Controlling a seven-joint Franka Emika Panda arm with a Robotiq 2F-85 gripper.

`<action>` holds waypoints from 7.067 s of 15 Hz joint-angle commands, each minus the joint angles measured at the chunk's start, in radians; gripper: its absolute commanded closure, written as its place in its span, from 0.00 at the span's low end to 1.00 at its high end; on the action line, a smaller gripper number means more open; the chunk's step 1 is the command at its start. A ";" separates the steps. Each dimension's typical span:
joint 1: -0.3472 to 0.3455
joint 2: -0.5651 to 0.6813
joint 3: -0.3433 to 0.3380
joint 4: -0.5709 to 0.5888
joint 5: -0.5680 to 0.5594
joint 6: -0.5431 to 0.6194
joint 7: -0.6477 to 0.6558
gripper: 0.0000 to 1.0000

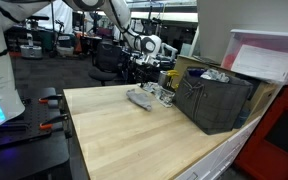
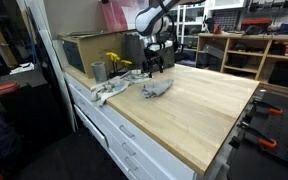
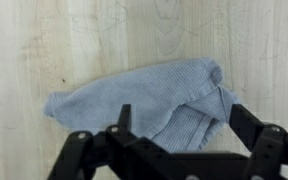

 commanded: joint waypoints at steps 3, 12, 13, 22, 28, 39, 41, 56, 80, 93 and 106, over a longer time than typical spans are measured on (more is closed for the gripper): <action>0.005 0.132 -0.048 0.230 0.045 -0.123 0.202 0.00; 0.045 0.318 -0.067 0.536 0.037 -0.264 0.438 0.00; 0.044 0.340 -0.073 0.563 0.034 -0.276 0.449 0.00; 0.027 0.491 -0.078 0.763 0.040 -0.305 0.460 0.00; 0.035 0.487 -0.078 0.794 0.030 -0.286 0.443 0.00; 0.104 0.316 -0.087 0.669 -0.074 -0.615 0.231 0.00; 0.112 0.288 -0.082 0.657 -0.093 -0.662 0.228 0.00; 0.158 0.084 -0.122 0.200 -0.209 -0.333 0.513 0.00; 0.039 -0.127 -0.090 -0.287 0.018 0.381 0.339 0.00; 0.007 0.129 -0.074 -0.023 0.026 0.349 0.236 0.00; -0.011 -0.025 -0.059 -0.316 0.089 0.273 0.218 0.99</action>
